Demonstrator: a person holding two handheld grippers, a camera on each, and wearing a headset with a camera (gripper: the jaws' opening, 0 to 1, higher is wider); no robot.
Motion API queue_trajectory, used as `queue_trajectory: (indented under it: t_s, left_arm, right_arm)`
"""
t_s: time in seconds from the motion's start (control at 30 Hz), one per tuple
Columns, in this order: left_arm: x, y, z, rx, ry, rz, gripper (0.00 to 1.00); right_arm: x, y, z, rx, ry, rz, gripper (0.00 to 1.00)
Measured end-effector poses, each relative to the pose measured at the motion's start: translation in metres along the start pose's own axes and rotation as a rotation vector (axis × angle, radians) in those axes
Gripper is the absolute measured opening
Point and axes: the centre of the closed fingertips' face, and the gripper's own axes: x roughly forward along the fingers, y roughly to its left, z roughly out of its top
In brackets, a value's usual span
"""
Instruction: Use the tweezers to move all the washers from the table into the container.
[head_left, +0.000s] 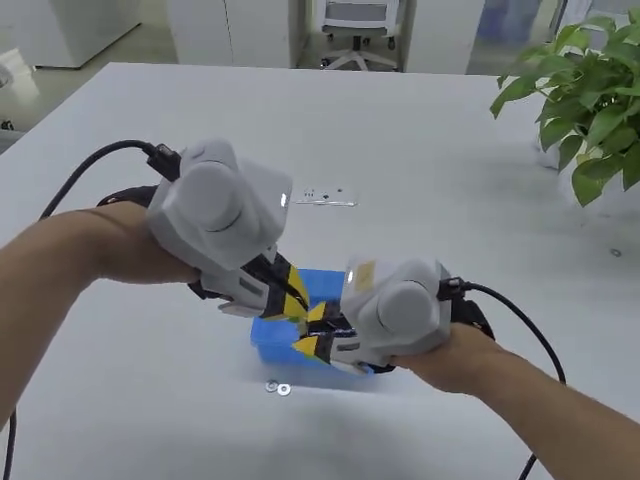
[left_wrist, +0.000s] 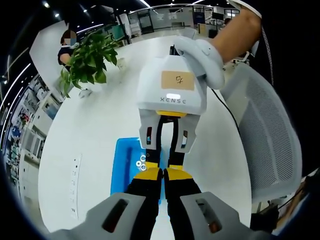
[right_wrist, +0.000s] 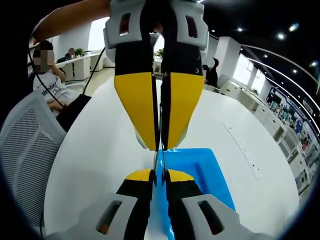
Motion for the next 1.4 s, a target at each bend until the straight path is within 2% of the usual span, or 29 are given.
queue_trajectory:
  t_s: [0.87,1.4]
  left_arm:
    - [0.015,-0.022,-0.032,-0.055,0.030,-0.049,0.06]
    - [0.023,-0.028,-0.043,-0.073,0.045,-0.077,0.06]
  right_arm:
    - [0.026,0.029,-0.015,0.033,0.009,0.069,0.12]
    - [0.038,0.037,-0.022,0.067,0.005,0.088,0.12]
